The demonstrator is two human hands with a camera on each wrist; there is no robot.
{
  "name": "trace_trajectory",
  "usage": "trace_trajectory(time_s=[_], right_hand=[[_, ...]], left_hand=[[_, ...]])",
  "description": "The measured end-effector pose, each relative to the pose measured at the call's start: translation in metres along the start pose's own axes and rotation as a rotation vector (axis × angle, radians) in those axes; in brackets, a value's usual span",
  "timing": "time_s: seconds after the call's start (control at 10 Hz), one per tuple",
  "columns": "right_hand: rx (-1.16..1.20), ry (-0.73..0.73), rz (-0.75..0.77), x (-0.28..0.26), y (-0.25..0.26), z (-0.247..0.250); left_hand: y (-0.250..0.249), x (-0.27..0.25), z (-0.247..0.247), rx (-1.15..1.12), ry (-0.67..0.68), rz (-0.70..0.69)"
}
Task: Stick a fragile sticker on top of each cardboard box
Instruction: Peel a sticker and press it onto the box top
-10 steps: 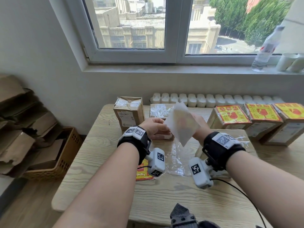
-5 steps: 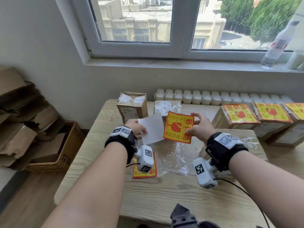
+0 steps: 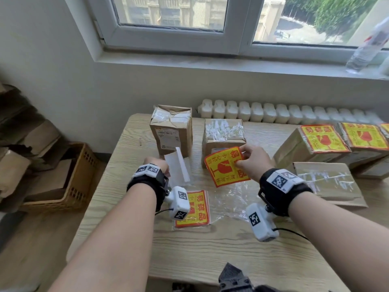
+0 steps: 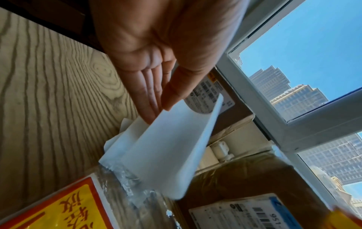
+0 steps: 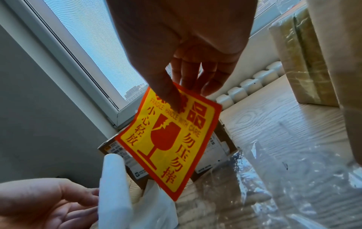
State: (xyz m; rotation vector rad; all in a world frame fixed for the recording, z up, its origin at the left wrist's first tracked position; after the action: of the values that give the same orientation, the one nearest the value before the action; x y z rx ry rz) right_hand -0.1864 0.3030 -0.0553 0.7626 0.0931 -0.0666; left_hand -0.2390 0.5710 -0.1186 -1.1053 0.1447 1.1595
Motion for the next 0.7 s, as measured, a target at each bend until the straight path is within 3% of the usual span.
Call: trace_trajectory(time_s=[0.1, 0.2, 0.3, 0.4, 0.5, 0.6, 0.7], right_hand=[[-0.008, 0.010, 0.000, 0.001, 0.000, -0.006], [-0.018, 0.004, -0.003, 0.001, -0.002, -0.008], [-0.040, -0.011, -0.003, 0.000, -0.005, -0.006], [-0.060, -0.009, 0.019, -0.003, -0.004, 0.002], [-0.029, 0.010, 0.063, -0.004, -0.001, 0.015], [0.017, 0.016, 0.109, -0.004, 0.003, 0.034], [0.062, 0.006, 0.155, -0.004, 0.004, 0.055]], left_hand=[[-0.001, 0.010, -0.009, -0.077, 0.021, 0.047], [0.001, 0.016, -0.011, -0.051, 0.047, 0.003], [-0.005, 0.011, -0.009, -0.063, 0.021, -0.126], [-0.023, -0.023, -0.002, -0.244, 0.099, -0.114], [-0.041, -0.049, -0.007, -0.243, 0.210, -0.180], [-0.064, -0.088, -0.018, -0.080, 0.283, -0.350], [-0.076, -0.119, -0.035, 0.044, 0.401, -0.420]])
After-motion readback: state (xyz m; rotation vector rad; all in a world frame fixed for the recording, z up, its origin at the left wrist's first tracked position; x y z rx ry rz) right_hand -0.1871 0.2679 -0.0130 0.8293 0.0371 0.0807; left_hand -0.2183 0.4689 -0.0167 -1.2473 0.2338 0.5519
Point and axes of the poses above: each hand's wrist, its own x-axis towards the middle knuckle, its own z-axis out of the back of the hand, y = z × x, the point moved 2 cm from there along x, towards the middle knuckle, and after that the axes turned 13 degrees about -y, right-handed, at the moved point
